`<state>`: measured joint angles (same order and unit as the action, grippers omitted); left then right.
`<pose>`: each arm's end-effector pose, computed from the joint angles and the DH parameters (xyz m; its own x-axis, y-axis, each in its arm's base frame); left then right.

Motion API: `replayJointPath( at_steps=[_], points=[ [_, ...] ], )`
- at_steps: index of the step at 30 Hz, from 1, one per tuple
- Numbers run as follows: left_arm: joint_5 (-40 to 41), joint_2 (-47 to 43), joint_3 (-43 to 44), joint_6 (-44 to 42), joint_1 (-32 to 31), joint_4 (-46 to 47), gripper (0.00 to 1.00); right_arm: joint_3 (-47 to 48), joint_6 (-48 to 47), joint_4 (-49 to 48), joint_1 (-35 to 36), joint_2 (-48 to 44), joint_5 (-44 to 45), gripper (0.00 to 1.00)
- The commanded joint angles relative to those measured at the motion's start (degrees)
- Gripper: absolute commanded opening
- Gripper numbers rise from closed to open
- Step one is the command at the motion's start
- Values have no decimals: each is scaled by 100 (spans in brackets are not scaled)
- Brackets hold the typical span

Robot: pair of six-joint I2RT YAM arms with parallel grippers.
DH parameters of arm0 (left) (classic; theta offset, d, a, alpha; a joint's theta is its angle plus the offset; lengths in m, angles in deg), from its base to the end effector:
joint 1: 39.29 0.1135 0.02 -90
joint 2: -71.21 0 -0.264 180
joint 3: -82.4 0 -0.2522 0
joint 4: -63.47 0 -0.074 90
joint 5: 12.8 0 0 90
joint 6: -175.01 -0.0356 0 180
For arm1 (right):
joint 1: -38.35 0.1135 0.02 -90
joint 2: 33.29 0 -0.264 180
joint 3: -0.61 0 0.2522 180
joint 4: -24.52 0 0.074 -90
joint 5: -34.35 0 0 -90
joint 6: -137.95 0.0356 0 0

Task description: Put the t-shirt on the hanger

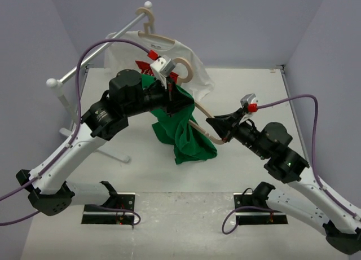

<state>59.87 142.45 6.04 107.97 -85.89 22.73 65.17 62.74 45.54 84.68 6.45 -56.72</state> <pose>0.1674 -0.1925 0.4829 -0.4413 -0.0753 -0.8942 0.7862 0.4479 -0.4257 0.1067 0.1128 0.3954 -0.1437 0.2191 -0.9651 -0.7234 0.6422 0.2535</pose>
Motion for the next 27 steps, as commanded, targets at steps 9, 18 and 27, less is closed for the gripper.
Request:
replayJointPath(
  at_steps=[9,18,27],
  points=[
    [998,-454,718,-411,-86,-438,0,-1001,813,-2107,-957,-549,-298,0],
    [2915,534,2484,-742,-83,-1684,0,-1339,870,-2532,-1029,-841,-595,0],
    [2651,1541,3748,-785,-86,-1998,0,-1224,557,-2701,-1029,-586,-1145,0]
  ],
)
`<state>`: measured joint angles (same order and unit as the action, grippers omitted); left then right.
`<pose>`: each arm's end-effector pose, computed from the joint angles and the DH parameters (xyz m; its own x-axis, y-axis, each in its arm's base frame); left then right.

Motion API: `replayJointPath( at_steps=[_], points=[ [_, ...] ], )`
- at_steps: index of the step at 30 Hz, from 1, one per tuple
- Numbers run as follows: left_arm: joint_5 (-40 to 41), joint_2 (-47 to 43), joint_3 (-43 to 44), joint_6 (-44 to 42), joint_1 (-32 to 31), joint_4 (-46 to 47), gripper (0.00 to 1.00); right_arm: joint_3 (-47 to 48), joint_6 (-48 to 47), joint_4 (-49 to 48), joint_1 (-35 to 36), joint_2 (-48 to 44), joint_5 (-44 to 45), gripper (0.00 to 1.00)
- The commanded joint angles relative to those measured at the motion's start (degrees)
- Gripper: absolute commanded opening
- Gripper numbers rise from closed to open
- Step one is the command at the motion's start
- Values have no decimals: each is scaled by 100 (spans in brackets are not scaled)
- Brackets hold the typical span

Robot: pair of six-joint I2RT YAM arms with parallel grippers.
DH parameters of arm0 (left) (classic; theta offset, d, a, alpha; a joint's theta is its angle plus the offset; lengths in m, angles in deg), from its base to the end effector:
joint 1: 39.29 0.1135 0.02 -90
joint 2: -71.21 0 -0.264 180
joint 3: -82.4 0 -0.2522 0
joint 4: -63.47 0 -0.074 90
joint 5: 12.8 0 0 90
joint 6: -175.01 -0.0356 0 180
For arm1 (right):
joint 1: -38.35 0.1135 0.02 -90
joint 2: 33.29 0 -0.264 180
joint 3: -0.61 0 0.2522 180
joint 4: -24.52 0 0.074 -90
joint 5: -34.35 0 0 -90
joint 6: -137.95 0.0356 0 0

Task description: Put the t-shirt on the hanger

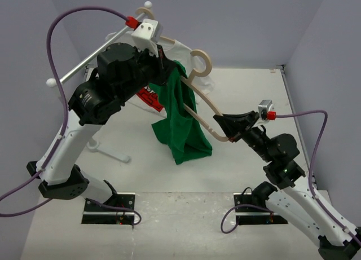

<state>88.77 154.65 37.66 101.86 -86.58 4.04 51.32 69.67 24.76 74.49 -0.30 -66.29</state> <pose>0.1773 -0.1815 0.5596 -0.2555 -0.1418 -0.9563 0.5339 0.8040 -0.2619 0.1114 0.0895 0.3667 -0.0418 0.4199 -0.9066 -0.7604 0.5753 0.3015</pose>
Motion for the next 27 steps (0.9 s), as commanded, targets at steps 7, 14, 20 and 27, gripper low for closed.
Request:
replayJointPath(
  at_steps=[7,14,20,27],
  points=[
    [-2276,468,-63,-415,-111,176,0,504,-37,-625,-72,408,594,0],
    [-1423,257,-68,-685,-132,-191,10,283,113,-940,-277,442,542,0],
    [-698,355,641,-1032,-132,-489,100,-19,262,-1462,-503,478,185,0],
    [1322,88,271,-2745,451,259,100,216,23,-1668,-1288,658,-1846,0]
  ],
)
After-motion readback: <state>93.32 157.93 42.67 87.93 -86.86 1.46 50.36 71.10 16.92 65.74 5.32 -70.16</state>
